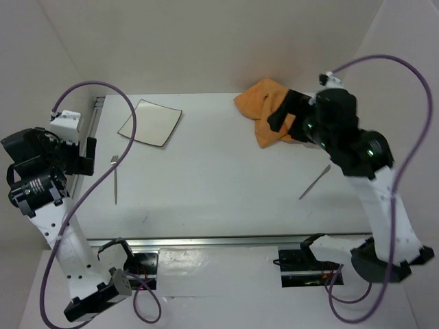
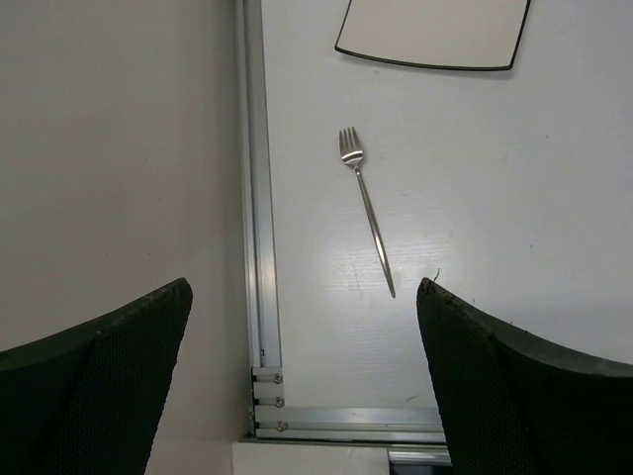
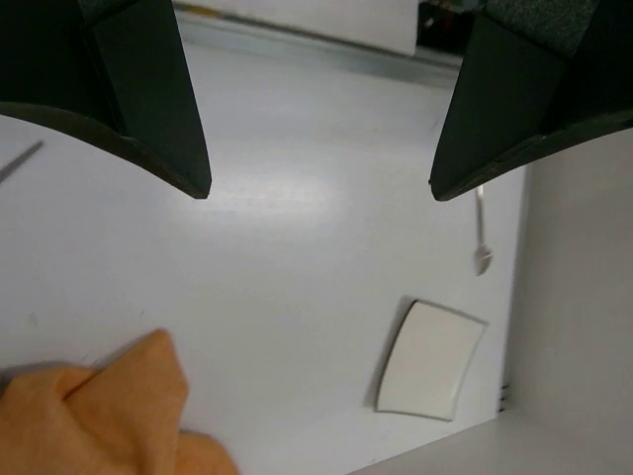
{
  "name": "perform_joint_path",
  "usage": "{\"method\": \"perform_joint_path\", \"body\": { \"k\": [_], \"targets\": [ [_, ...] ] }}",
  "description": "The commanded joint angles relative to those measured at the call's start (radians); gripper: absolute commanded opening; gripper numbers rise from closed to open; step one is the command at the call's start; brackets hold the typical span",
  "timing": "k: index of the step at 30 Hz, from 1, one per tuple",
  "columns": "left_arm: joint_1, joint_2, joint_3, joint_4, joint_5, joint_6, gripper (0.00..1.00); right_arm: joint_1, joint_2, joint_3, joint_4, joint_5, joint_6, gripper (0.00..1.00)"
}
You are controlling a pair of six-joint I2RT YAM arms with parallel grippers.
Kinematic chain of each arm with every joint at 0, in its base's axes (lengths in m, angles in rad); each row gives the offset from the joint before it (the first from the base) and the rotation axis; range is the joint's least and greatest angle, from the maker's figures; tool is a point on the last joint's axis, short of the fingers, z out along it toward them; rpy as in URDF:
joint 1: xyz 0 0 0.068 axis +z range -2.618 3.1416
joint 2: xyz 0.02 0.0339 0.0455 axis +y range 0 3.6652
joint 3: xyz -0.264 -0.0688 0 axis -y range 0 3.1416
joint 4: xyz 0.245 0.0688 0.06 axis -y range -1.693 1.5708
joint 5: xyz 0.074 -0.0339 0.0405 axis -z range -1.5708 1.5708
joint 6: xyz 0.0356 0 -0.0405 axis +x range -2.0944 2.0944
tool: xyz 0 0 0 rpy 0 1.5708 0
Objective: Set the dinner table for one person
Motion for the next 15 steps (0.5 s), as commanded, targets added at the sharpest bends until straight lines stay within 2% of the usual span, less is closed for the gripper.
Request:
{"method": "perform_joint_path", "body": {
  "k": [1, 2, 5, 6, 7, 9, 12, 15],
  "targets": [
    [0.005, 0.049, 0.001, 0.086, 0.036, -0.012, 1.00, 0.008, 0.220, 0.101, 0.146, 0.187, -0.152, 1.00],
    [0.005, 0.058, -0.011, 0.099, 0.036, -0.012, 1.00, 0.008, 0.335, 0.131, 0.146, 0.238, -0.169, 1.00],
    [0.005, 0.058, -0.054, 0.135, 0.007, -0.012, 1.00, -0.033, 0.512, 0.227, 0.224, 0.387, -0.209, 1.00],
    [0.005, 0.058, -0.054, 0.145, 0.007, -0.012, 1.00, -0.053, 0.534, 0.213, 0.352, 0.387, -0.238, 1.00],
    [0.005, 0.067, -0.063, 0.145, -0.002, -0.012, 1.00, -0.108, 0.554, 0.187, 0.438, 0.374, -0.297, 1.00],
    [-0.006, 0.093, -0.063, 0.155, -0.002, -0.022, 1.00, -0.179, 0.632, 0.191, 0.579, 0.305, -0.307, 1.00],
    [-0.032, 0.132, -0.074, 0.165, -0.002, -0.073, 1.00, -0.276, 0.797, 0.295, 0.615, 0.232, -0.295, 1.00],
    [-0.032, 0.205, -0.037, 0.123, 0.067, -0.093, 1.00, -0.296, 0.980, 0.400, 0.694, 0.145, -0.405, 1.00]
  ]
}}
